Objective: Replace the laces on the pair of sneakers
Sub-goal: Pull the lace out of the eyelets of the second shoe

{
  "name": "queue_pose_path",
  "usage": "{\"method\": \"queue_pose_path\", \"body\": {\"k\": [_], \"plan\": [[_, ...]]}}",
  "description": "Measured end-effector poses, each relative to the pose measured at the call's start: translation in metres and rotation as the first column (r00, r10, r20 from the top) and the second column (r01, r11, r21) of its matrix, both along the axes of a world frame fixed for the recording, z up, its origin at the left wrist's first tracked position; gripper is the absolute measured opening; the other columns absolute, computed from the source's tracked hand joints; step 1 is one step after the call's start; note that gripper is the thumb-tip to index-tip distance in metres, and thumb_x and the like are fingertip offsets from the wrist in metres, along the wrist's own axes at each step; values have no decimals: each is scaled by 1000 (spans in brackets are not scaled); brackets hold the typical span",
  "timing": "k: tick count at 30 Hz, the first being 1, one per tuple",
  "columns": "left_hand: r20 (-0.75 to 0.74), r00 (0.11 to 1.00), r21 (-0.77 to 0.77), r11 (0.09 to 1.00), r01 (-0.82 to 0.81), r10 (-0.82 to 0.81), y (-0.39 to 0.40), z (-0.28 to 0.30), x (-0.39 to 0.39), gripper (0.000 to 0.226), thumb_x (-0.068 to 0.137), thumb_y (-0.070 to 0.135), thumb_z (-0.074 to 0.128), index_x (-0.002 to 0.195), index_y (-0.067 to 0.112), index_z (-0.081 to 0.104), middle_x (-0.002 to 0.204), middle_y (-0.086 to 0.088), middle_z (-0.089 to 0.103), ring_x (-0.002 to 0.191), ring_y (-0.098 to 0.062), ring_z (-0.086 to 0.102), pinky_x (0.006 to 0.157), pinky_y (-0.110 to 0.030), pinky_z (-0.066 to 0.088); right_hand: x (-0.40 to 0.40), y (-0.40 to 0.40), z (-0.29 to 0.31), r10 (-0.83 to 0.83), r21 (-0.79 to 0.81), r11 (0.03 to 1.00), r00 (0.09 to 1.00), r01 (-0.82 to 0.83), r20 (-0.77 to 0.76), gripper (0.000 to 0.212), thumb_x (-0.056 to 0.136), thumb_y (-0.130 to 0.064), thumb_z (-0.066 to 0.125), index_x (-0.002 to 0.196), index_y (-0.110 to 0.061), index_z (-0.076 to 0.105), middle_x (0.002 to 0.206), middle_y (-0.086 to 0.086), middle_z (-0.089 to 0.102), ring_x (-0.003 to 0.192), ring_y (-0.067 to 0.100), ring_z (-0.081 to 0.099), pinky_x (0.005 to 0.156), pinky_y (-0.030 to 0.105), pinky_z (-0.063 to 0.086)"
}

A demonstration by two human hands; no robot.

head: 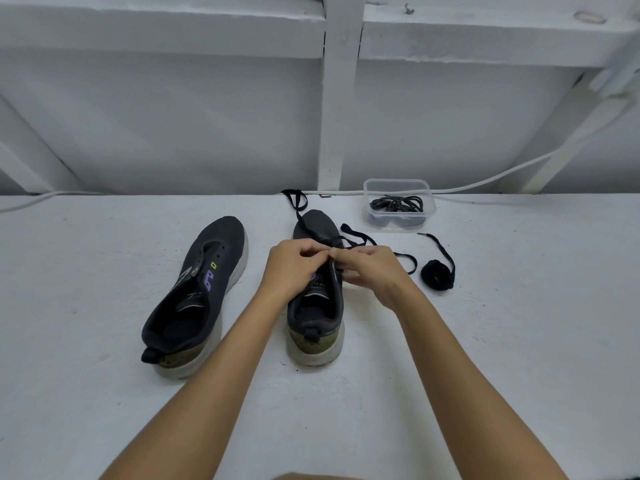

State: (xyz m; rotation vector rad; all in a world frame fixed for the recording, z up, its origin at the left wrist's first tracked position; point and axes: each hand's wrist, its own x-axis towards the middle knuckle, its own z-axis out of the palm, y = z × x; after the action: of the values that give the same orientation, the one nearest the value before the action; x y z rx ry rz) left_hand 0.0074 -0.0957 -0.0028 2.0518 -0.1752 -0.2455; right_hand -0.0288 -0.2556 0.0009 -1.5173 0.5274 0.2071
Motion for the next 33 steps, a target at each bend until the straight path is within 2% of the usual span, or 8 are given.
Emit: {"method": "queue_pose_path", "body": {"k": [2,4,7,10,13,19,29,33], "plan": [[-8,1000,16,1000,-3,3,0,0,0,9,91,26,72,95,27,79,86,7,76,75,-10,68,64,-10,49,4,-3,1,22,13,1000,999,-21,-25,16,90,-12,72,95,3,77,95,15,78,91,19,76,77,25,61],[-3,1000,57,998,-7,7,-1,-1,1,9,90,26,71,94,27,79,88,14,74,80,0,66,69,-9,45,7,-6,2,63,-17,998,997,-63,-34,20,91,-5,62,95,11,73,93,19,76,89,21,73,76,26,61],[-12,1000,93,996,1,0,-1,-1,4,9,89,26,71,94,28,79,89,17,73,86,4,64,73,-8,43,7,-7,2,133,-70,988,991,-135,-23,22,93,0,55,95,17,69,86,15,70,80,15,69,70,20,58],[5,1000,112,994,-1,1,0,-2,4,9,90,27,71,95,27,79,86,16,73,82,3,64,74,-10,45,6,-5,1,177,-91,980,984,-178,-23,22,95,0,53,92,9,72,81,9,71,72,10,68,68,19,56],[46,998,112,993,-42,37,-2,-5,2,7,88,26,73,93,27,79,84,13,74,78,2,66,74,-14,50,4,-4,0,176,-116,978,984,-176,-10,23,96,-1,52,95,12,71,82,10,71,71,10,68,67,19,56],[155,988,231,972,-45,9,-11,-7,0,10,92,25,69,93,21,78,88,3,76,85,-15,67,83,-31,53,0,2,-11,125,-315,944,989,-96,73,21,93,-6,56,80,-10,72,77,2,70,74,15,65,85,39,60],[151,987,279,956,-87,46,-16,-7,-2,11,92,27,67,92,23,77,88,3,75,88,-18,66,80,-32,53,-5,10,-12,169,-499,862,978,-87,122,16,96,-10,56,87,-9,69,83,13,70,69,13,55,68,31,49],[105,994,232,971,-56,32,-11,-9,-1,13,94,27,66,96,24,78,91,6,75,90,-15,66,83,-32,53,-3,11,-8,192,-545,833,974,-97,120,17,97,-13,55,90,-11,71,86,11,73,71,16,60,72,33,53]]}}
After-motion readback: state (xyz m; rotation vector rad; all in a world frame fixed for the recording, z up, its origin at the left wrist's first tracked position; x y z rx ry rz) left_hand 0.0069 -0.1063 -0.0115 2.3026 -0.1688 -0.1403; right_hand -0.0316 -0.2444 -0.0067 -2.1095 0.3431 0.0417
